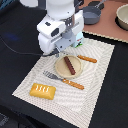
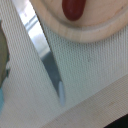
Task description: Interact with the objects in diverse but meaningful ways.
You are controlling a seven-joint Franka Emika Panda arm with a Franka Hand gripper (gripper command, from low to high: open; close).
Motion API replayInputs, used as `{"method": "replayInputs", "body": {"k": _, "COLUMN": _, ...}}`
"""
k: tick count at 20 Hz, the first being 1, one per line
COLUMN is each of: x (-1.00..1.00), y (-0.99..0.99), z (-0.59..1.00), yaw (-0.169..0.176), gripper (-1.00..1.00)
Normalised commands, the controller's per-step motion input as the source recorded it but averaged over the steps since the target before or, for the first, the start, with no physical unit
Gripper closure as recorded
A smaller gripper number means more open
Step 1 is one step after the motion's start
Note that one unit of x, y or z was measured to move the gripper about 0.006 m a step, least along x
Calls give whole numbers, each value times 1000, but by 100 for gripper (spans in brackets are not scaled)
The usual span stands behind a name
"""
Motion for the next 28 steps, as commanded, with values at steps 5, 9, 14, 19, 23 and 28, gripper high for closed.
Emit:
{"method": "replayInputs", "body": {"k": 5, "x": 363, "y": -67, "z": 4, "yaw": -60, "gripper": -100}}
{"method": "replayInputs", "body": {"k": 9, "x": 540, "y": -172, "z": 1, "yaw": -59, "gripper": -100}}
{"method": "replayInputs", "body": {"k": 14, "x": 485, "y": -124, "z": 65, "yaw": -49, "gripper": -100}}
{"method": "replayInputs", "body": {"k": 19, "x": 411, "y": -117, "z": 177, "yaw": -39, "gripper": -100}}
{"method": "replayInputs", "body": {"k": 23, "x": 423, "y": -28, "z": 126, "yaw": -67, "gripper": -100}}
{"method": "replayInputs", "body": {"k": 28, "x": 320, "y": -6, "z": 5, "yaw": -54, "gripper": -100}}
